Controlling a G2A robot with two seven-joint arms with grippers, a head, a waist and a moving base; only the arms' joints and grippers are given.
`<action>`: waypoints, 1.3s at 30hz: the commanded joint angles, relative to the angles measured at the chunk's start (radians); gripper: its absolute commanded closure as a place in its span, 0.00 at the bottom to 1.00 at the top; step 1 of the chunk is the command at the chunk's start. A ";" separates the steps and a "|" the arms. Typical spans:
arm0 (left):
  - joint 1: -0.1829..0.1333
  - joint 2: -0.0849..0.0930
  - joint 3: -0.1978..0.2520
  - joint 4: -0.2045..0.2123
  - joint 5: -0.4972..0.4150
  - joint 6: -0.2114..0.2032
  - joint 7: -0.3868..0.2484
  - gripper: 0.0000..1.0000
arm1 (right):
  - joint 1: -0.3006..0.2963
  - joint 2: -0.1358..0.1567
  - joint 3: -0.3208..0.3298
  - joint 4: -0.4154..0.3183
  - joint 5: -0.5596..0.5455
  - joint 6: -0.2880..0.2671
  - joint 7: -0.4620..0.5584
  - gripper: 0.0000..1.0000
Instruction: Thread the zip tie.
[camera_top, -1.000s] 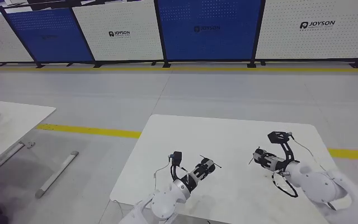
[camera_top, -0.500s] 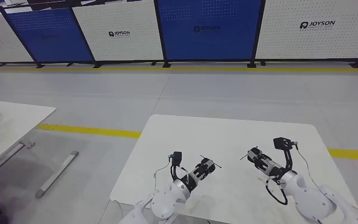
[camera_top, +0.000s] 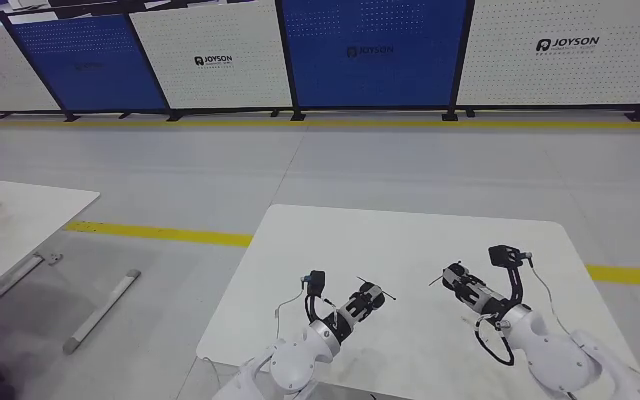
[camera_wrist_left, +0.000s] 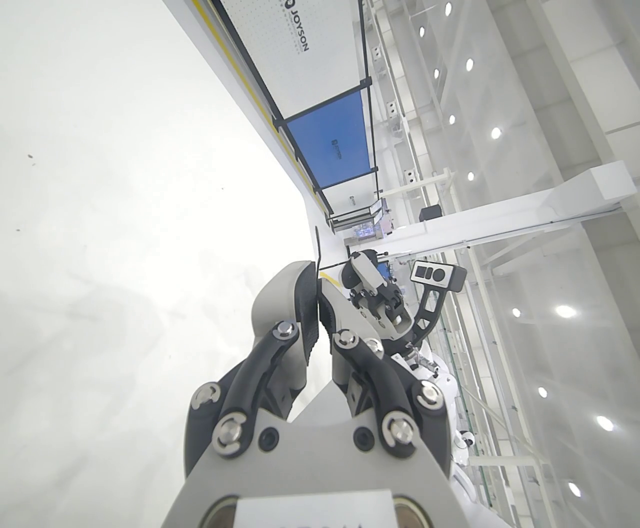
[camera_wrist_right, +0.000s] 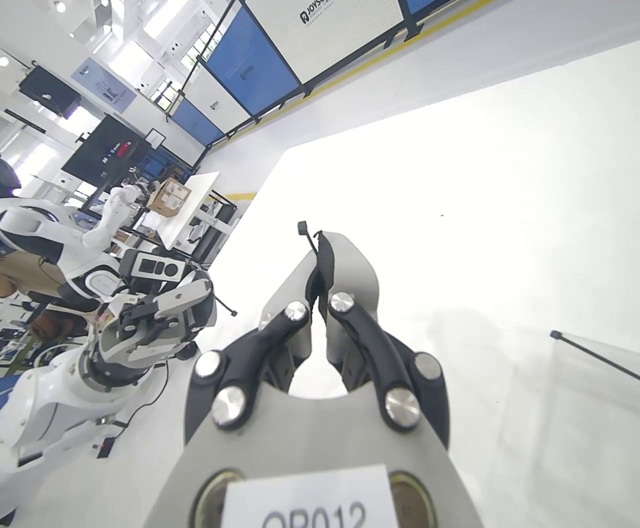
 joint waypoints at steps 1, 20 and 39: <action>0.000 0.000 0.000 0.000 -0.002 0.000 0.001 1.00 | 0.000 0.000 0.000 0.000 0.000 0.000 0.000 1.00; -0.052 -0.025 0.079 0.092 0.065 -0.015 0.097 1.00 | 0.000 0.000 0.000 0.000 0.000 0.000 0.000 1.00; -0.083 -0.007 0.034 0.059 0.167 0.055 -0.067 1.00 | 0.000 0.000 0.000 0.000 0.000 0.000 0.000 1.00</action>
